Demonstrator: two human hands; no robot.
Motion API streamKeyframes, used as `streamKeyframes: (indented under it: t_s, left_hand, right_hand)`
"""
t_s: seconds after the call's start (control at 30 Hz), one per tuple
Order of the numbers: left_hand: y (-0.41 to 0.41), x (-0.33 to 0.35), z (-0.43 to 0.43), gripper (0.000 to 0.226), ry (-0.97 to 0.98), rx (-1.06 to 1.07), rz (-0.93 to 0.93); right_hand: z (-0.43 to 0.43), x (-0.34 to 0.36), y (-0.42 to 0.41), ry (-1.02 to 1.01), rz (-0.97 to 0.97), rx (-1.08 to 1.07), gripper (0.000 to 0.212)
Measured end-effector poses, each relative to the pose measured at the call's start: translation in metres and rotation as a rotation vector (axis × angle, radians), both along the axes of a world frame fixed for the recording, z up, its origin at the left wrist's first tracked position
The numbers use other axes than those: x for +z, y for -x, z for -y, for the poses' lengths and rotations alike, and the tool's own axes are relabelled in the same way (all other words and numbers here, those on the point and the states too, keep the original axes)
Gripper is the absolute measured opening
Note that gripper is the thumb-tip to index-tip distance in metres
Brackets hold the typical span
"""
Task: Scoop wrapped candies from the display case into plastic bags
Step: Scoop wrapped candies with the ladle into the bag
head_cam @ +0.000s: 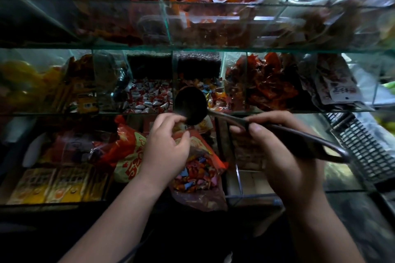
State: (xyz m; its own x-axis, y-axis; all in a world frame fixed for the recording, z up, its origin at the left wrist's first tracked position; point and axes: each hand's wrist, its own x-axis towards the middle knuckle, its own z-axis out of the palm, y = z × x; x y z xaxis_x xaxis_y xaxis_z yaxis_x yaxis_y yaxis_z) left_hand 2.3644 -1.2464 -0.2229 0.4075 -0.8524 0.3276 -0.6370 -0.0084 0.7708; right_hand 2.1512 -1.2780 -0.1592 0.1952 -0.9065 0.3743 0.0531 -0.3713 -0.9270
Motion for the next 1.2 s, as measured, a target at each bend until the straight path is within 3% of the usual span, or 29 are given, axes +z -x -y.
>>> streamKeyframes:
  t_s: [0.13, 0.2, 0.27, 0.4, 0.53, 0.67, 0.8, 0.87, 0.9, 1.0, 1.1, 1.2]
  left_hand:
    - [-0.007, -0.017, -0.024, 0.019, -0.12, 0.08, 0.018]
    - [-0.007, -0.027, -0.034, 0.014, -0.201, 0.114, 0.057]
    - [-0.007, -0.033, -0.042, 0.013, -0.305, 0.103, 0.073]
    - [-0.006, -0.041, -0.05, 0.05, -0.503, 0.028, 0.12]
    - [-0.005, -0.044, -0.05, 0.077, -0.534, -0.027, 0.032]
    - [-0.002, -0.05, -0.052, 0.088, -0.563, -0.095, -0.027]
    - [0.001, -0.055, -0.053, 0.089, -0.569, -0.11, -0.066]
    - [0.0, -0.055, -0.051, 0.089, -0.566, -0.112, -0.083]
    - [-0.001, -0.055, -0.051, 0.089, -0.563, -0.112, -0.091]
    - [0.002, -0.055, -0.051, 0.085, -0.553, -0.106, -0.084]
    - [0.001, -0.053, -0.051, 0.088, -0.546, -0.095, -0.084]
    - [-0.003, -0.05, -0.05, 0.094, -0.543, -0.103, -0.11]
  right_hand:
    - [-0.025, 0.006, 0.026, -0.154, 0.015, 0.14, 0.007]
    - [-0.03, 0.005, 0.03, -0.127, -0.128, 0.165, 0.017]
    - [-0.033, 0.003, 0.027, -0.117, -0.27, 0.156, 0.01]
    - [-0.028, -0.022, 0.005, -0.081, -0.597, 0.228, 0.006]
    - [-0.016, -0.082, -0.021, -0.012, -0.841, 0.291, 0.005]
    - [-0.016, -0.129, -0.036, -0.101, -0.765, 0.251, 0.004]
    - [-0.004, -0.132, -0.038, -0.437, -0.594, 0.115, 0.023]
    - [0.002, -0.131, -0.037, -0.564, -0.525, 0.083, 0.017]
    - [0.002, -0.132, -0.036, -0.581, -0.5, 0.069, 0.008]
    - [-0.003, -0.135, -0.039, -0.563, -0.475, -0.009, 0.02]
    - [-0.009, -0.135, -0.039, -0.655, -0.312, -0.1, 0.007]
    - [-0.01, -0.129, -0.03, -0.665, -0.218, -0.152, 0.026]
